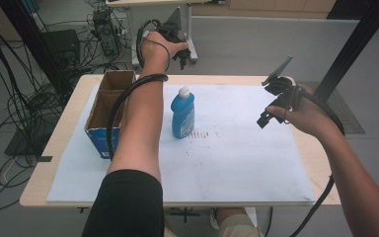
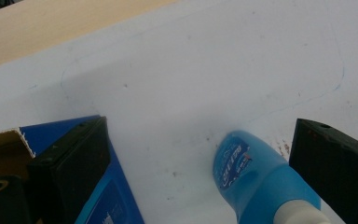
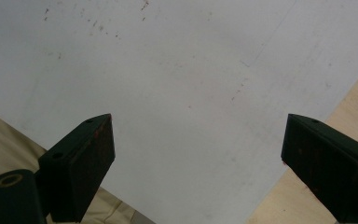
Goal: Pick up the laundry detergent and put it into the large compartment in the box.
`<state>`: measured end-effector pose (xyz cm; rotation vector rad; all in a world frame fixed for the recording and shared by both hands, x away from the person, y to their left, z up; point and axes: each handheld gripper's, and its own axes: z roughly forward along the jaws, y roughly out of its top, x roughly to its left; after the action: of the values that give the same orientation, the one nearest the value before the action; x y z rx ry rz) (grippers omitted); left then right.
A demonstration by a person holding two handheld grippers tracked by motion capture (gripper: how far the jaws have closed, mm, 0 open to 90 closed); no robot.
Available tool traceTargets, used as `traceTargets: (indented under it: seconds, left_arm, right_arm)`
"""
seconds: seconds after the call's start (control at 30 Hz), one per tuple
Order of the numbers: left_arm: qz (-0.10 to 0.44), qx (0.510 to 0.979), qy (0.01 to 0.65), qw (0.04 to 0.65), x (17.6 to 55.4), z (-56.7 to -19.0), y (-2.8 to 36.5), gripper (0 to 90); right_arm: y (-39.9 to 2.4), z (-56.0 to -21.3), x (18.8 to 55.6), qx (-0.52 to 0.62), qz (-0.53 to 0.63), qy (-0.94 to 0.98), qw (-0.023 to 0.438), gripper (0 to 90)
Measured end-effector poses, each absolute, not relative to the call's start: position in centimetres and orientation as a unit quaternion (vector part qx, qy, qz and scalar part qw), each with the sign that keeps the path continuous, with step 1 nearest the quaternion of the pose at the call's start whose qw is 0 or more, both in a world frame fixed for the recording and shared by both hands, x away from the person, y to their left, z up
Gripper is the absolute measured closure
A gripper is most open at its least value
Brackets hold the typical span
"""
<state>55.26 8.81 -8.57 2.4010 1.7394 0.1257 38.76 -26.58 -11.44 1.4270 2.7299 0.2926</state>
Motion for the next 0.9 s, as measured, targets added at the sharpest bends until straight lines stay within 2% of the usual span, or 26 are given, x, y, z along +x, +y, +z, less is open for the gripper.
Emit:
traceTargets:
  seconds: [0.9]
  left_arm:
    - [0.039, 0.807, 0.582, 0.088, 55.13, -8.43, 8.95, 5.9]
  right_arm:
    - [-26.59, -11.5, 38.58, 0.459, 0.095, 0.883, 0.023, 9.6]
